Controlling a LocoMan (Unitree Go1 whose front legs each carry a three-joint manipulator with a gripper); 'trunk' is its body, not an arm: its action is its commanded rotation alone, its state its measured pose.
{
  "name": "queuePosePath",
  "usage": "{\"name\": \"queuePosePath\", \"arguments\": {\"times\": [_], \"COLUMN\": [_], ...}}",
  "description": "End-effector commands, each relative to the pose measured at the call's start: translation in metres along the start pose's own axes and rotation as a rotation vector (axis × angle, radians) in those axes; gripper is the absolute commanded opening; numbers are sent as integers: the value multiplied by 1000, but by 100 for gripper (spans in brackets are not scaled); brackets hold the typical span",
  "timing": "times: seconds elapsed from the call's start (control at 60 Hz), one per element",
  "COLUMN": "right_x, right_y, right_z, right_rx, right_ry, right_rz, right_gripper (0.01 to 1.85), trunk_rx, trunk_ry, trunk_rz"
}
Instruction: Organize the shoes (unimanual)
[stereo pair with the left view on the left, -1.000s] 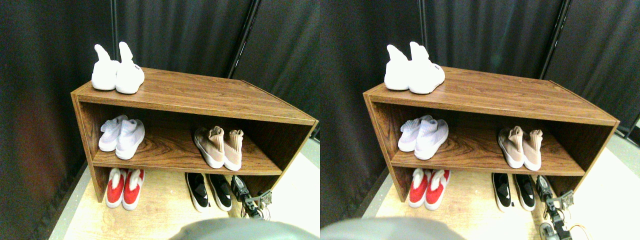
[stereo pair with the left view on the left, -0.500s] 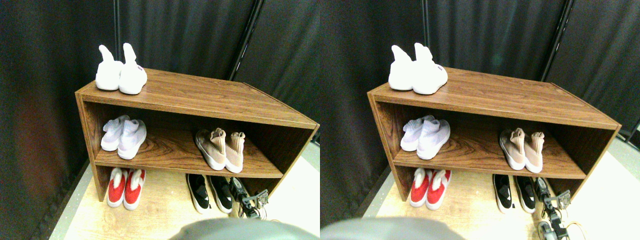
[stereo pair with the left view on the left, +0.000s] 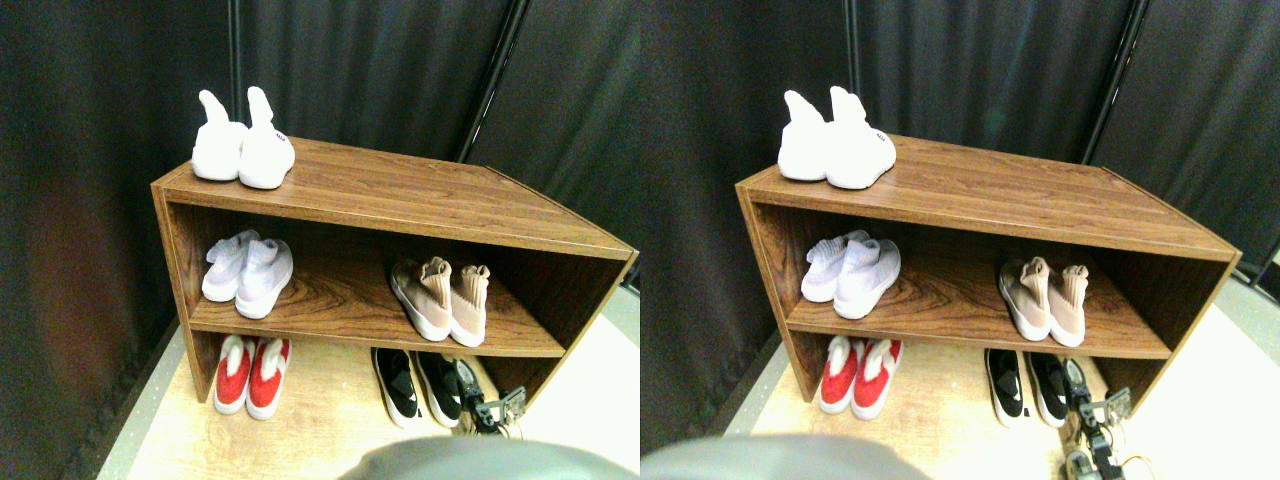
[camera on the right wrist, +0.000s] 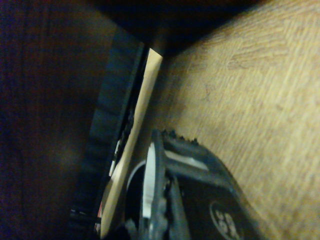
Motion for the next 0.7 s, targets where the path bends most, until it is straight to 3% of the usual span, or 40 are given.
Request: {"name": "queuePosePath", "arguments": {"times": [0.017, 0.7], "right_x": [-3, -17], "right_y": [1, 14], "right_z": [-8, -19], "right_rx": [15, 2], "right_ry": [27, 39], "right_rz": [21, 68], "right_gripper": [6, 6], "trunk_rx": [-17, -17], "trunk_ry": [20, 15], "trunk_rz": [14, 12]}}
